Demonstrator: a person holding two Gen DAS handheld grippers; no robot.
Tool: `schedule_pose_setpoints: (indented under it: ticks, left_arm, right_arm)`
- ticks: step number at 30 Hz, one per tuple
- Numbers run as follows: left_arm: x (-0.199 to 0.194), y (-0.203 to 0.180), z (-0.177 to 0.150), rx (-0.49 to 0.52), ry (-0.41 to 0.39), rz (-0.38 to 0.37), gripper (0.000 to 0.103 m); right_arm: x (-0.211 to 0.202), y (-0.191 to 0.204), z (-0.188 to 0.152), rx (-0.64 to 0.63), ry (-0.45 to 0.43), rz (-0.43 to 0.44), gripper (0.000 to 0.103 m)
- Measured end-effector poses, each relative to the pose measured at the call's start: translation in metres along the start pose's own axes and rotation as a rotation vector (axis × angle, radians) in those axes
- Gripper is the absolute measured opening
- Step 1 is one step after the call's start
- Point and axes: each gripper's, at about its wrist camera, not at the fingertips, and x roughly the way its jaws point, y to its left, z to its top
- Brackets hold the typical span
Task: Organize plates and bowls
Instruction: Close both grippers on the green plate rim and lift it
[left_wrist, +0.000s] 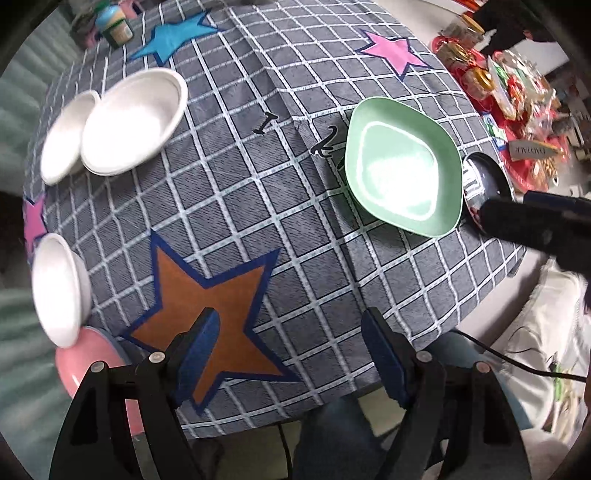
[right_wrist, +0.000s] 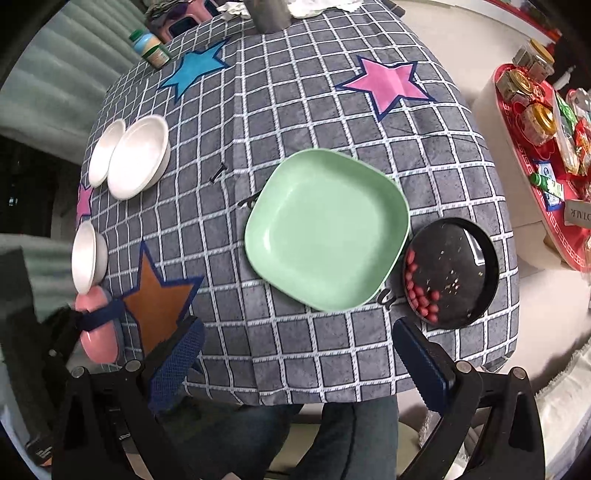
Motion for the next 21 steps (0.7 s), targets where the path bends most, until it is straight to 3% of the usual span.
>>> schedule_pose_setpoints:
  ticks: [11,21]
  left_arm:
    - [0.016,-0.032,0.035,-0.203,0.051,-0.037,0.082]
    - [0.046,-0.055,0.050,-0.310,0.124,-0.017,0.082]
  right_arm:
    - [0.020,-0.031,0.061,-0.102,0.086,-0.021,0.102]
    - [0.070,-0.052,0.118,-0.232,0.149,-0.081,0.102]
